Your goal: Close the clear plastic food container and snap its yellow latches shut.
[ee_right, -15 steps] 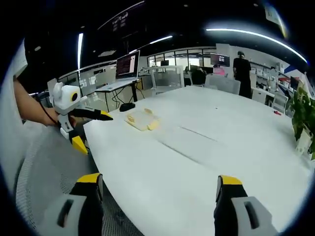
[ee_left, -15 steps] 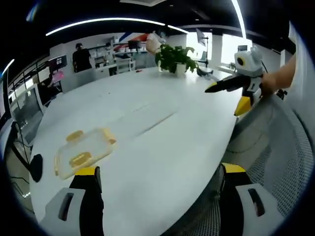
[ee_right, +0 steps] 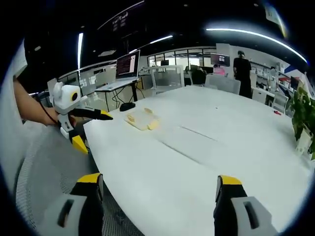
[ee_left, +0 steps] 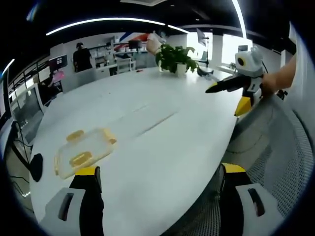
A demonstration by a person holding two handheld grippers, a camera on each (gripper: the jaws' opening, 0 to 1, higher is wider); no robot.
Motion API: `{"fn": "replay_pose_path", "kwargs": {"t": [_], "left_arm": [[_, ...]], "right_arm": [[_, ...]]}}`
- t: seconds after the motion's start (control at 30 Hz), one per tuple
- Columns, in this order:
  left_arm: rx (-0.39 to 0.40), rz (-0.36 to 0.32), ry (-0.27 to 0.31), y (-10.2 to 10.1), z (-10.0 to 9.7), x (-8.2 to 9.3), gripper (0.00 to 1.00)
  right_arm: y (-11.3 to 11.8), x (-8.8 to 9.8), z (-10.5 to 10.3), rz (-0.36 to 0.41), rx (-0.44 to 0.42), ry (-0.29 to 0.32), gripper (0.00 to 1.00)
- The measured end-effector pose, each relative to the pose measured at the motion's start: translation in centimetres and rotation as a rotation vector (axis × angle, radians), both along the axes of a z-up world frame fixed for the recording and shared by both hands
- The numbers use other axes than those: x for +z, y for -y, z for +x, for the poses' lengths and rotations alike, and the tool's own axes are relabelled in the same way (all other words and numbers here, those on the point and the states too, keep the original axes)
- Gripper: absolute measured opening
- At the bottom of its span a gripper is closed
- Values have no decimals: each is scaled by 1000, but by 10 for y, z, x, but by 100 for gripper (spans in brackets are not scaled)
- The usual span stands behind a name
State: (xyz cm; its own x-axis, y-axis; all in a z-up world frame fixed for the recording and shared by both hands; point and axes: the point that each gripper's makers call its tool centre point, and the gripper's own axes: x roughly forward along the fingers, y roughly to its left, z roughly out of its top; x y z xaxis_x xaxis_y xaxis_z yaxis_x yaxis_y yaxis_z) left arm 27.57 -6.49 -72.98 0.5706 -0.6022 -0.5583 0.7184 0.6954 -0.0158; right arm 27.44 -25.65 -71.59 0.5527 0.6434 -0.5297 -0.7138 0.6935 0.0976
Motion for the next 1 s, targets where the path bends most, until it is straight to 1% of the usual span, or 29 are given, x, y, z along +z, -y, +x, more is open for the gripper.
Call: {"fn": "replay_pose_path", "kwargs": {"t": [0.53, 0.77, 1.0], "left_arm": [[1, -1, 1, 0, 0, 0, 99], [4, -5, 0, 0, 1, 1, 99], [-2, -3, -1, 0, 0, 1, 98]], "right_arm": [[1, 0, 1, -1, -1, 1, 95], [1, 2, 2, 11, -11, 6, 95], [1, 2, 1, -1, -3, 13, 94]]}}
